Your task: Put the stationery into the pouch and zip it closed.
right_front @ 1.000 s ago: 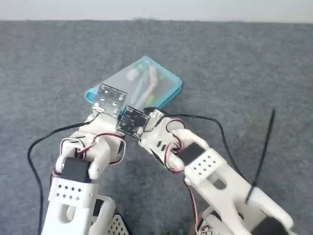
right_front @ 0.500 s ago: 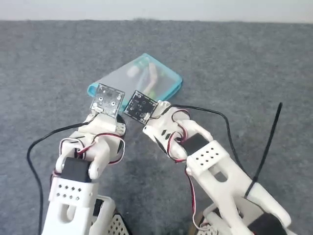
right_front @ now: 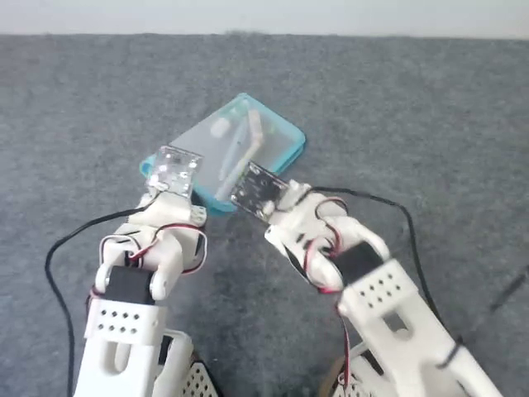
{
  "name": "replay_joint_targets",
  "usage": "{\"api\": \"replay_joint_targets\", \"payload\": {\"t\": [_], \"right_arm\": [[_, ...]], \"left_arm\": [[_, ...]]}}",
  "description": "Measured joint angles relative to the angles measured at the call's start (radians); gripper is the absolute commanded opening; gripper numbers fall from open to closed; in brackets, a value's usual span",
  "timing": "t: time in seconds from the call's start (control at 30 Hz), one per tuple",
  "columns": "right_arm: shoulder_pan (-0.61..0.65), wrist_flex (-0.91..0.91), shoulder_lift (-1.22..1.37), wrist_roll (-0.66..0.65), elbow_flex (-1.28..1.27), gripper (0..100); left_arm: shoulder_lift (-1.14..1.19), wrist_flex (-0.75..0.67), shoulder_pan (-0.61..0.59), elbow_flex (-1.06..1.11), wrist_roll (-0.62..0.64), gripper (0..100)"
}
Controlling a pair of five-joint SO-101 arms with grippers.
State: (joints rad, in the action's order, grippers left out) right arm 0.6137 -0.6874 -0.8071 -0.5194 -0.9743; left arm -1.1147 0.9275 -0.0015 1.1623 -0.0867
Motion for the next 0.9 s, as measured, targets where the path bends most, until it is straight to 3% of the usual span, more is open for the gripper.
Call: {"api": "replay_joint_targets", "payload": {"t": [0.17,0.33,0.47,0.63,0.9], "right_arm": [[0.009,0.000,-0.100,0.014,-0.057,1.7],[0.078,0.000,-0.114,0.061,-0.075,14.5],[0.031,0.000,-0.114,0.064,-0.106,23.1],[-0.055,0.000,-0.115,0.066,-0.115,27.1],[-0.080,-0.195,-0.304,0.071,-0.129,37.8]], "left_arm": [[0.000,-0.032,-0.009,0.015,0.003,1],[0.000,0.040,0.063,0.014,0.002,1],[0.000,0.144,0.124,-0.068,-0.034,1],[0.000,0.281,0.292,-0.195,-0.072,1],[0.000,0.328,0.384,-0.301,-0.091,1]]}}
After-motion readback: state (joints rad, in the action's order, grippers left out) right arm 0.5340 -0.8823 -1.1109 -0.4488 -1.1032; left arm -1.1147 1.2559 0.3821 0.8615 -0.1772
